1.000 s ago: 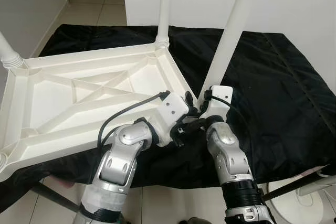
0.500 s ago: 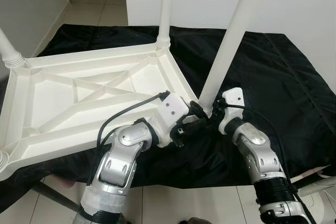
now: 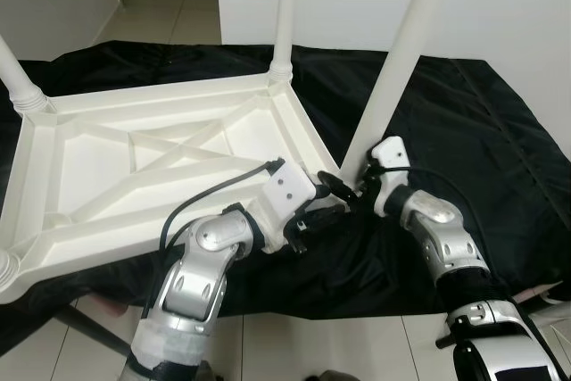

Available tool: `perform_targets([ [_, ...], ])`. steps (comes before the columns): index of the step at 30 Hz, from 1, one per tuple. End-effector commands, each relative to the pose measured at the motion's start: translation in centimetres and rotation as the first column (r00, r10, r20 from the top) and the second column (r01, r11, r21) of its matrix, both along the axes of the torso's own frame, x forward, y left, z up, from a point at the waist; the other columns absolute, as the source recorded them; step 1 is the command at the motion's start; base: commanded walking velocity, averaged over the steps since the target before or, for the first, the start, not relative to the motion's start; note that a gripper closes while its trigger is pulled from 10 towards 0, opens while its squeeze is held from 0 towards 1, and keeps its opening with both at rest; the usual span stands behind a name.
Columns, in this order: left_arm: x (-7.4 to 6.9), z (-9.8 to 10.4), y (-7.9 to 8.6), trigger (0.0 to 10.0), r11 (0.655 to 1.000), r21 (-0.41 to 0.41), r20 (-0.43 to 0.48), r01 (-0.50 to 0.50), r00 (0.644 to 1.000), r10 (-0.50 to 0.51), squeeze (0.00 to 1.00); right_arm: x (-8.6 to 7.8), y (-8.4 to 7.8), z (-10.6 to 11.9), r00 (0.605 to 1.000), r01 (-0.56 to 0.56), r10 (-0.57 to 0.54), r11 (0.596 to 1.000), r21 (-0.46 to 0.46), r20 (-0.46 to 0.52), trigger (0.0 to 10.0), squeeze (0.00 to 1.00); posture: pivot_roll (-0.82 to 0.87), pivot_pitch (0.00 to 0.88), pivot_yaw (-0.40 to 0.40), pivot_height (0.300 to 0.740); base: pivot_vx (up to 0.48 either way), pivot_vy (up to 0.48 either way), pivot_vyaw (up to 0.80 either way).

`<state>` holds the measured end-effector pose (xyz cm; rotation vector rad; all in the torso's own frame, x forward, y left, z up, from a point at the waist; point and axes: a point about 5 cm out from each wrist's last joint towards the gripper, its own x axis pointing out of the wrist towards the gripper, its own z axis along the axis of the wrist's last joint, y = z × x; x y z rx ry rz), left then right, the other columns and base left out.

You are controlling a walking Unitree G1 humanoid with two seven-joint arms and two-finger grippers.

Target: Building children table

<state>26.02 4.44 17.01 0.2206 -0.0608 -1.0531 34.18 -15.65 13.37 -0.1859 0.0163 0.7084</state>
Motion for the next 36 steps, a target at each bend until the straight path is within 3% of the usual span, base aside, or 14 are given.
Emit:
perform_targets([
  [1, 0.3, 0.3, 0.0, 10.0, 0.995, -0.018, 0.028, -0.099, 0.995, 0.099, 0.0, 0.2, 0.0, -0.2, 1.0, -0.005, 0.005, 1.0, -0.03, -0.009, 0.7, 0.0, -0.01, 0.0, -0.041, 0.74, 0.0, 0.0, 0.0],
  [2, 0.3, 0.3, 0.1, 10.0, 0.995, -0.017, 0.029, -0.102, 0.994, 0.102, 0.0, 0.2, 0.1, -0.4, 1.0, -0.007, 0.007, 0.999, -0.034, -0.014, 0.0, 0.0, -0.01, 0.0, -0.041, 0.74, 0.0, 0.0, 0.0],
  [11, 0.4, 0.4, 0.4, 10.0, 0.993, -0.016, 0.033, -0.116, 0.993, 0.116, 0.0, 0.2, 0.1, -1.1, 0.999, -0.02, 0.019, 0.999, -0.033, -0.029, 0.0, 0.0, 0.0, 0.0, -0.041, 0.74, 0.0, 0.0, 0.0],
  [12, 0.4, 0.4, 0.4, 10.0, 0.993, -0.016, 0.033, -0.118, 0.992, 0.118, 0.0, 0.2, 0.0, -1.2, 1.0, 0.001, -0.001, 1.0, -0.023, -0.027, 10.0, 0.0, 0.0, 0.0, -0.041, 0.74, 0.0, 0.0, 0.0],
  [21, 0.6, 0.5, 0.5, 10.0, 0.991, -0.018, 0.031, -0.129, 0.991, 0.13, 0.0, 0.4, -0.1, -1.3, 0.984, 0.175, -0.174, 0.984, 0.032, -0.042, 10.0, 0.0, -0.01, 0.001, -0.038, 0.74, 0.0, 0.0, 0.0],
  [24, 0.5, 0.4, 0.4, 10.0, 0.992, -0.018, 0.026, -0.129, 0.991, 0.129, 0.0, 0.0, 0.9, -1.9, 0.945, 0.321, -0.315, 0.944, 0.072, -0.086, 10.0, 0.0, -0.02, 0.007, -0.03, 0.74, 0.0, 0.0, 0.0],
  [28, 0.5, 0.4, 0.4, 10.0, 0.992, -0.018, 0.024, -0.127, 0.992, 0.127, 0.0, -0.4, 1.6, -2.0, 0.918, 0.393, -0.383, 0.915, 0.092, -0.106, 10.0, 0.0, -0.02, 0.008, -0.027, 0.74, 0.0, 0.0, 0.0],
  [31, 0.5, 0.4, 0.3, 10.0, 0.993, -0.016, 0.022, -0.121, 0.992, 0.121, 0.0, -1.4, 3.2, -2.6, 0.802, 0.594, -0.578, 0.798, 0.104, -0.151, 10.0, 0.0, -0.03, 0.013, -0.023, 0.74, 0.0, 0.0, 0.0],
  [32, 0.5, 0.4, 0.3, 10.0, 0.993, -0.016, 0.022, -0.121, 0.992, 0.121, 0.0, -1.4, 3.2, -2.6, 0.802, 0.594, -0.578, 0.798, 0.104, -0.151, 10.0, 0.0, -0.03, 0.013, -0.023, 0.74, 0.0, 0.0, 0.0],
  [34, 0.6, 0.4, 0.3, 10.0, 0.993, -0.016, 0.021, -0.118, 0.993, 0.118, 0.0, -2.1, 4.0, -2.7, 0.732, 0.681, -0.662, 0.721, 0.129, -0.163, 10.0, 0.0, -0.03, 0.013, -0.024, 0.74, 0.0, 0.0, 0.0],
  [36, 0.6, 0.4, 0.2, 10.0, 0.993, -0.016, 0.021, -0.116, 0.993, 0.117, 0.0, -2.3, 4.5, -2.6, 0.713, 0.701, -0.679, 0.699, 0.142, -0.177, 10.0, 0.0, -0.03, 0.013, -0.024, 0.74, 0.0, 0.0, 0.0],
])
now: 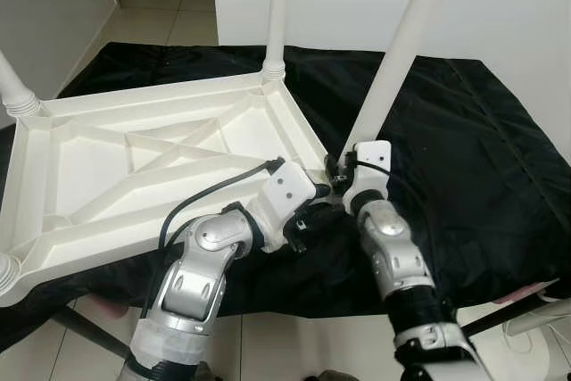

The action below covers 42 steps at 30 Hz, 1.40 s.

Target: Building children table

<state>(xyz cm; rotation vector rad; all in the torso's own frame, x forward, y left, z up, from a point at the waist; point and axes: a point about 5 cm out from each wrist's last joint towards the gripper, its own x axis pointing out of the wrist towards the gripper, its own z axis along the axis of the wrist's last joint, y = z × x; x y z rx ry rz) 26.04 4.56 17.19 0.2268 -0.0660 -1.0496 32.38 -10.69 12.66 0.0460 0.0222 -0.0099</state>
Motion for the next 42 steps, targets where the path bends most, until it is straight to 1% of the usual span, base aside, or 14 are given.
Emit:
perform_targets([
  [1, 0.6, 0.2, 0.1, 10.0, 0.993, -0.018, 0.013, -0.113, 0.993, 0.113, 0.0, -0.7, -0.1, -1.8, 0.995, 0.049, -0.046, 0.999, 0.022, -0.093, 10.0, 0.0, -0.03, 0.013, -0.024, 0.74, 0.0, 0.0, 0.0],
  [4, 0.5, 0.2, 0.1, 10.0, 0.993, -0.022, 0.009, -0.112, 0.994, 0.113, 0.0, -0.8, 0.4, -1.2, 0.997, 0.03, -0.027, 0.999, 0.03, -0.078, 10.0, 0.0, -0.03, 0.013, -0.024, 0.74, 0.0, 0.0, 0.0],
  [13, 0.5, 0.2, 0.0, 10.0, 0.994, -0.023, 0.008, -0.111, 0.994, 0.111, 0.0, -0.8, -0.3, -0.7, 0.995, 0.069, -0.067, 0.997, 0.024, -0.077, 10.0, 0.0, -0.03, 0.013, -0.025, 0.74, 0.0, 0.0, 0.0],
  [14, 0.5, 0.2, 0.0, 10.0, 0.993, -0.024, 0.008, -0.111, 0.994, 0.112, 0.0, -0.9, -0.1, -0.5, 0.996, 0.058, -0.056, 0.998, 0.034, -0.065, 10.0, 1.0, -0.03, 0.014, -0.027, 0.74, 0.0, 0.0, 0.0],
  [19, 0.5, 0.2, 0.0, 10.0, 0.993, -0.026, 0.007, -0.114, 0.993, 0.115, 0.0, -0.9, 0.1, 0.4, 1.0, 0.018, -0.017, 0.998, 0.065, -0.006, 10.0, 1.0, -0.03, 0.014, -0.03, 0.74, 0.0, 0.0, 0.0],
  [24, 0.5, 0.2, 0.0, 10.0, 0.993, -0.023, 0.011, -0.119, 0.993, 0.119, 0.0, -0.7, -0.6, 0.6, 0.998, -0.048, 0.047, 0.997, 0.059, 0.032, 10.0, 1.0, -0.02, 0.009, -0.033, 0.74, 0.0, 0.0, 0.0],
  [25, 0.6, 0.2, 0.1, 10.0, 0.992, -0.023, 0.012, -0.122, 0.992, 0.123, 0.0, -0.6, -1.0, 0.8, 0.995, -0.088, 0.085, 0.994, 0.062, 0.049, 10.0, 0.31, -0.02, 0.008, -0.031, 0.74, 0.0, 0.0, 0.0],
  [27, 0.6, 0.2, 0.2, 10.0, 0.992, -0.024, 0.012, -0.125, 0.992, 0.125, 0.0, -0.6, -1.3, 0.9, 0.992, -0.112, 0.108, 0.992, 0.066, 0.059, 10.0, 0.31, -0.02, 0.008, -0.031, 0.74, 0.0, 0.0, 0.0],
  [28, 0.6, 0.3, 0.2, 10.0, 0.992, -0.023, 0.014, -0.127, 0.992, 0.127, 0.0, -0.6, -1.6, 1.1, 0.984, -0.164, 0.158, 0.985, 0.063, 0.079, 10.0, 0.0, -0.02, 0.005, -0.031, 0.74, 0.0, 0.0, 0.0],
  [29, 0.6, 0.3, 0.2, 10.0, 0.992, -0.023, 0.014, -0.127, 0.992, 0.127, 0.0, -0.6, -1.6, 1.1, 0.984, -0.164, 0.158, 0.985, 0.063, 0.079, 10.0, 0.0, -0.02, 0.005, -0.031, 0.74, 0.0, 0.0, 0.0],
  [32, 0.8, 0.3, 0.0, 10.0, 0.992, -0.024, 0.009, -0.124, 0.992, 0.124, 0.0, -0.4, -2.9, 1.8, 0.924, -0.358, 0.362, 0.932, -0.057, 0.12, 10.0, 0.0, -0.03, 0.004, -0.024, 0.74, 0.0, 0.0, 0.0],
  [35, 0.8, 0.4, -0.1, 10.0, 0.992, -0.023, 0.009, -0.12, 0.993, 0.12, 0.0, -0.3, -3.3, 2.0, 0.902, -0.407, 0.415, 0.909, -0.087, 0.12, 10.0, 0.0, -0.04, 0.003, -0.021, 0.74, 0.0, 0.0, 0.0],
  [37, 0.9, 0.4, -0.2, 10.0, 0.993, -0.019, 0.011, -0.118, 0.993, 0.118, 0.0, 0.2, -4.2, 2.1, 0.864, -0.479, 0.493, 0.867, -0.136, 0.102, 10.0, 0.0, -0.04, 0.0, -0.018, 0.74, 0.0, 0.0, 0.0],
  [42, 1.0, 0.4, -0.2, 10.0, 0.993, -0.016, 0.01, -0.119, 0.993, 0.119, 0.0, 0.7, -4.6, 2.0, 0.828, -0.54, 0.557, 0.822, -0.181, 0.058, 10.0, 0.0, -0.03, 0.0, -0.019, 0.74, 0.0, 0.0, 0.0],
])
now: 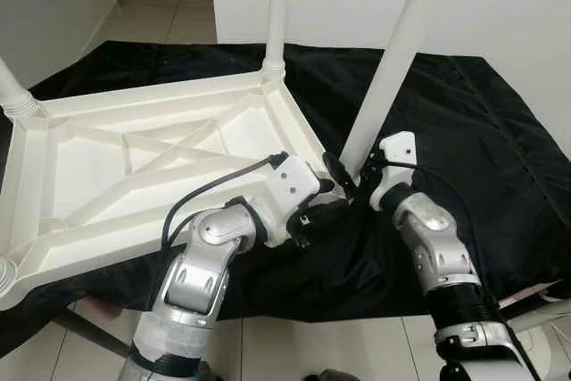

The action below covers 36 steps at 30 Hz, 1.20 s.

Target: Building children table

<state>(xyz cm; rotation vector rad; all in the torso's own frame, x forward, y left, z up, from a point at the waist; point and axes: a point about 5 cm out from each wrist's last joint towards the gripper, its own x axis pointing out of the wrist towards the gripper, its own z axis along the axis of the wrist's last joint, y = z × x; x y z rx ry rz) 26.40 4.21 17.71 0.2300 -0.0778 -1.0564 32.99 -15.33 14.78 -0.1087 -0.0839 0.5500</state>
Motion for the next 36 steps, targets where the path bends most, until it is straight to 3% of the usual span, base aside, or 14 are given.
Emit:
perform_targets([
  [1, 0.7, -0.1, 0.2, 10.0, 0.991, -0.014, -0.001, -0.13, 0.992, 0.13, 0.0, 0.3, 0.0, -0.4, 0.998, -0.062, 0.061, 0.997, -0.045, -0.023, 10.0, 0.0, -0.03, 0.0, -0.021, 0.74, 0.0, 0.0, 0.0],
  [7, 0.8, -0.1, 0.2, 10.0, 0.99, -0.015, 0.001, -0.141, 0.99, 0.141, 0.0, 0.9, -0.2, -0.9, 0.99, -0.136, 0.13, 0.985, -0.106, -0.062, 10.0, 0.0, -0.02, 0.0, -0.031, 0.74, 0.0, 0.0, 0.0],
  [8, 0.8, -0.1, 0.2, 10.0, 0.989, -0.016, 0.002, -0.145, 0.989, 0.145, 0.0, 1.0, -0.3, -1.0, 0.988, -0.147, 0.139, 0.983, -0.112, -0.071, 7.6, 0.0, -0.02, 0.0, -0.035, 0.74, 0.0, 0.0, 0.0],
  [9, 0.8, -0.1, 0.2, 10.0, 0.989, -0.016, 0.002, -0.145, 0.989, 0.145, 0.0, 1.0, -0.3, -1.0, 0.988, -0.147, 0.139, 0.983, -0.112, -0.071, 7.6, 0.0, -0.02, 0.0, -0.035, 0.74, 0.0, 0.0, 0.0],
  [10, 0.8, 0.0, 0.3, 10.0, 0.988, -0.018, 0.002, -0.15, 0.989, 0.15, 0.0, 1.2, -0.5, -1.2, 0.985, -0.164, 0.156, 0.979, -0.123, -0.079, 4.6, 0.0, -0.02, 0.0, -0.037, 0.74, 0.0, 0.0, 0.0],
  [11, 0.8, 0.0, 0.3, 10.0, 0.988, -0.018, 0.002, -0.15, 0.989, 0.15, 0.0, 1.2, -0.5, -1.2, 0.985, -0.164, 0.156, 0.979, -0.123, -0.079, 4.6, 0.0, -0.02, 0.0, -0.037, 0.74, 0.0, 0.0, 0.0],
  [12, 0.9, 0.0, 0.3, 10.0, 0.987, -0.018, 0.004, -0.157, 0.988, 0.157, 0.0, 1.4, -0.6, -1.4, 0.982, -0.177, 0.165, 0.975, -0.136, -0.094, 1.3, 0.0, -0.01, 0.0, -0.043, 0.74, 0.0, 0.0, 0.0],
  [14, 0.9, 0.0, 0.3, 10.0, 0.987, -0.018, 0.006, -0.161, 0.987, 0.161, 0.0, 1.5, -0.7, -1.6, 0.979, -0.187, 0.173, 0.972, -0.145, -0.104, 1.3, 0.0, -0.01, 0.0, -0.043, 0.74, 0.0, 0.0, 0.0],
  [15, 0.9, 0.0, 0.4, 10.0, 0.986, -0.018, 0.007, -0.165, 0.986, 0.165, 0.0, 1.5, -0.8, -1.9, 0.978, -0.192, 0.174, 0.968, -0.159, -0.119, 0.0, 0.0, -0.01, 0.0, -0.047, 0.74, 0.0, 0.0, 0.0],
  [24, 0.9, 0.1, 0.6, 10.0, 0.984, -0.017, 0.008, -0.175, 0.984, 0.176, 0.0, 1.6, -1.4, -2.8, 0.972, -0.191, 0.165, 0.969, -0.154, -0.165, 0.0, 0.0, 0.01, 0.0, -0.046, 0.74, 0.0, 0.0, 0.0],
  [25, 0.9, 0.1, 0.7, 10.0, 0.984, -0.016, 0.009, -0.175, 0.984, 0.175, 0.0, 1.6, -1.4, -2.8, 0.975, -0.174, 0.15, 0.975, -0.14, -0.165, 10.0, 0.0, 0.01, 0.0, -0.045, 0.74, 0.0, 0.0, 0.0],
  [29, 0.8, 0.0, 0.7, 10.0, 0.984, -0.014, 0.009, -0.175, 0.984, 0.175, 0.0, 1.6, -1.3, -2.9, 0.977, -0.156, 0.134, 0.98, -0.125, -0.164, 10.0, 0.0, 0.01, 0.0, -0.045, 0.74, 0.0, 0.0, 0.0],
  [36, 0.8, 0.0, 0.5, 10.0, 0.986, -0.013, 0.015, -0.167, 0.986, 0.167, 0.0, 1.9, -0.3, -3.3, 0.986, 0.051, -0.061, 0.997, -0.066, -0.158, 10.0, 0.0, 0.0, 0.0, -0.044, 0.74, 0.0, 0.0, 0.0],
])
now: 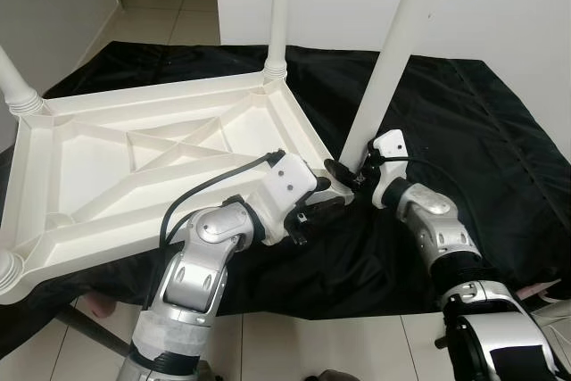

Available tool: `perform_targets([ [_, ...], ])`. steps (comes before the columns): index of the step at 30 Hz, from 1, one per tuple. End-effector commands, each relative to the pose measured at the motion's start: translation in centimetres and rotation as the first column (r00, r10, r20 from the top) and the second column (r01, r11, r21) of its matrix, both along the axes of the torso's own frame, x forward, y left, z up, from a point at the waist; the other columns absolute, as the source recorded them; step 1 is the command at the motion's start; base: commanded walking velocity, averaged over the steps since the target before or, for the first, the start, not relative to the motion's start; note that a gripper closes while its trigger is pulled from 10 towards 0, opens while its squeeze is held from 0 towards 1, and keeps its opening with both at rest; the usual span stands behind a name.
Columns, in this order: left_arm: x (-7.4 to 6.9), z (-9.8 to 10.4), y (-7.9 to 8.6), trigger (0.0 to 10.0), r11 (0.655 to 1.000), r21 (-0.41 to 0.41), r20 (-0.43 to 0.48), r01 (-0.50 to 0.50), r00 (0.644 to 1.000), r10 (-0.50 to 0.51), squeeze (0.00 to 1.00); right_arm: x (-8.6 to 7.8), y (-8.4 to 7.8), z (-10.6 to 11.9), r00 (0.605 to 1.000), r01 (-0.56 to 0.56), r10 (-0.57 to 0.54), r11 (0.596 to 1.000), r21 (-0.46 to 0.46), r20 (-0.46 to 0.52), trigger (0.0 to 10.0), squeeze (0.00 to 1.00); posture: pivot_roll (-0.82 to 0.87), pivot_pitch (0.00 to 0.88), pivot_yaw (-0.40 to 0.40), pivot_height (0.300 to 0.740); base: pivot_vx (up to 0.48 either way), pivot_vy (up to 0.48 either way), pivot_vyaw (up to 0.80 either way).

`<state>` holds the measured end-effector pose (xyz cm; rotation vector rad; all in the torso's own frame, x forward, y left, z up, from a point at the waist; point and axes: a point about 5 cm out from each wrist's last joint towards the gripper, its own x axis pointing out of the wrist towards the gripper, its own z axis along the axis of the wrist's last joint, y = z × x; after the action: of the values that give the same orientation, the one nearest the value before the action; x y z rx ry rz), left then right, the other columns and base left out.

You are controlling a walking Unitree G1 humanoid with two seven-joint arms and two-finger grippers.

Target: Building children table

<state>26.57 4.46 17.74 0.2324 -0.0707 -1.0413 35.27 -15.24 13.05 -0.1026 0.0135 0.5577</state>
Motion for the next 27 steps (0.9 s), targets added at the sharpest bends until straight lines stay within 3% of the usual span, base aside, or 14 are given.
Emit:
perform_targets([
  [1, 0.6, -0.1, 0.3, 10.0, 0.988, -0.017, 0.018, -0.151, 0.988, 0.152, 0.0, -0.4, -0.4, -1.6, 0.996, 0.056, -0.059, 0.997, -0.046, -0.064, 10.0, 0.0, 0.0, 0.0, -0.044, 0.74, 0.0, 0.0, 0.0],
  [3, 0.5, -0.1, 0.1, 10.0, 0.989, -0.017, 0.016, -0.144, 0.989, 0.144, 0.0, -0.7, 0.0, -1.9, 0.983, 0.168, -0.169, 0.986, -0.017, -0.071, 10.0, 0.0, -0.01, 0.0, -0.042, 0.74, 0.0, 0.0, 0.0],
  [5, 0.5, -0.1, 0.1, 10.0, 0.989, -0.017, 0.016, -0.144, 0.989, 0.144, 0.0, -0.7, 0.0, -1.9, 0.983, 0.168, -0.169, 0.986, -0.017, -0.071, 10.0, 0.0, -0.01, 0.0, -0.042, 0.74, 0.0, 0.0, 0.0],
  [7, 0.5, -0.1, 0.1, 10.0, 0.99, -0.016, 0.015, -0.138, 0.99, 0.138, 0.0, -1.2, 0.4, -2.3, 0.955, 0.286, -0.284, 0.958, 0.016, -0.082, 10.0, 0.0, -0.01, 0.0, -0.04, 0.74, 0.0, 0.0, 0.0],
  [8, 0.5, -0.1, 0.1, 10.0, 0.99, -0.016, 0.015, -0.138, 0.99, 0.138, 0.0, -1.2, 0.4, -2.3, 0.955, 0.286, -0.284, 0.958, 0.016, -0.082, 10.0, 0.0, -0.01, 0.0, -0.04, 0.74, 0.0, 0.0, 0.0],
  [11, 0.4, -0.2, 0.0, 10.0, 0.991, -0.016, 0.016, -0.132, 0.991, 0.132, 0.0, -2.3, 1.3, -3.1, 0.886, 0.46, -0.452, 0.885, 0.067, -0.106, 10.0, 0.0, -0.01, 0.0, -0.037, 0.74, 0.0, 0.0, 0.0],
  [14, 0.4, -0.2, 0.0, 10.0, 0.991, -0.015, 0.016, -0.13, 0.991, 0.13, 0.0, -2.8, 1.8, -3.5, 0.856, 0.512, -0.501, 0.855, 0.08, -0.126, 10.0, 0.0, -0.01, 0.0, -0.037, 0.74, 0.0, 0.0, 0.0],
  [17, 0.2, -0.3, -0.1, 10.0, 0.992, -0.012, 0.015, -0.124, 0.992, 0.124, 0.0, -3.8, 2.8, -4.2, 0.767, 0.636, -0.614, 0.766, 0.093, -0.188, 10.0, 0.0, -0.01, 0.0, -0.037, 0.74, 0.0, 0.0, 0.0],
  [26, 0.1, -0.3, -0.2, 10.0, 0.993, -0.011, 0.013, -0.117, 0.993, 0.117, 0.0, -3.8, 2.5, -3.3, 0.777, 0.628, -0.611, 0.771, 0.11, -0.151, 10.0, 0.0, -0.01, 0.0, -0.035, 0.74, 0.0, 0.0, 0.0],
  [27, 0.1, -0.3, -0.2, 10.0, 0.993, -0.011, 0.013, -0.116, 0.993, 0.116, 0.0, -3.8, 2.5, -3.2, 0.784, 0.619, -0.602, 0.776, 0.121, -0.15, 10.0, 0.05, -0.01, 0.0, -0.036, 0.74, 0.0, 0.0, 0.0],
])
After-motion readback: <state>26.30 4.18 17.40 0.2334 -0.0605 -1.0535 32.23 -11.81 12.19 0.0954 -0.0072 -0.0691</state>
